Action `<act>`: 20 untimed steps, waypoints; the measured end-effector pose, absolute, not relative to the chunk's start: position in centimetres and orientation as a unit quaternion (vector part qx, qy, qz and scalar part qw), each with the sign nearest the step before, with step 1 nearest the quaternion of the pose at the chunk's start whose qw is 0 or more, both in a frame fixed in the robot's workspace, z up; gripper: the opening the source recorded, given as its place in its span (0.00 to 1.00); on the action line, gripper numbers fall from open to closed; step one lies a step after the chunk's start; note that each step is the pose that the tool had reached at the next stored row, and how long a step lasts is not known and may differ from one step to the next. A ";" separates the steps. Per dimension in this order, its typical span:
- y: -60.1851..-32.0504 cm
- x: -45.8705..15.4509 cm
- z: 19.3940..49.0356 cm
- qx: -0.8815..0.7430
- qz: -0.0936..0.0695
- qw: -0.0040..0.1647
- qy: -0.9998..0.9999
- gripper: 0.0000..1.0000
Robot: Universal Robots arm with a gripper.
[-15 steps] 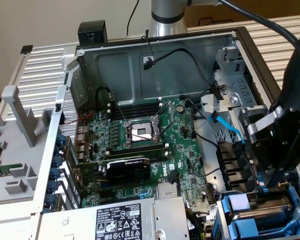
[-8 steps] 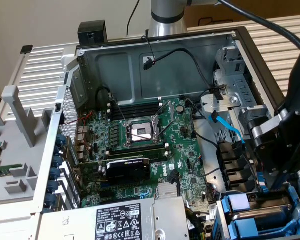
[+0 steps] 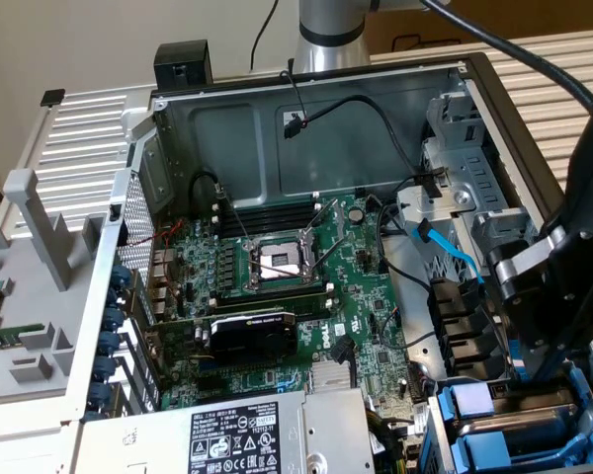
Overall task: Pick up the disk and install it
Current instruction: 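Insert the second disk wire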
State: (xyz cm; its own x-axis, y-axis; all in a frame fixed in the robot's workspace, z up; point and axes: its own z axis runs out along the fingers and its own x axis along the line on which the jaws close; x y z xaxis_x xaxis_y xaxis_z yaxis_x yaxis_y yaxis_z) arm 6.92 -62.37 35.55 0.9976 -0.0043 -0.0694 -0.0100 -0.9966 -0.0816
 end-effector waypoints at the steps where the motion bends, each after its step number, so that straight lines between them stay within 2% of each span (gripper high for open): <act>1: -62.4 6.9 35.5 -0.999 0.035 0.041 0.004 0.11; 20: -62.4 6.7 35.1 -0.999 0.035 0.041 0.004 0.11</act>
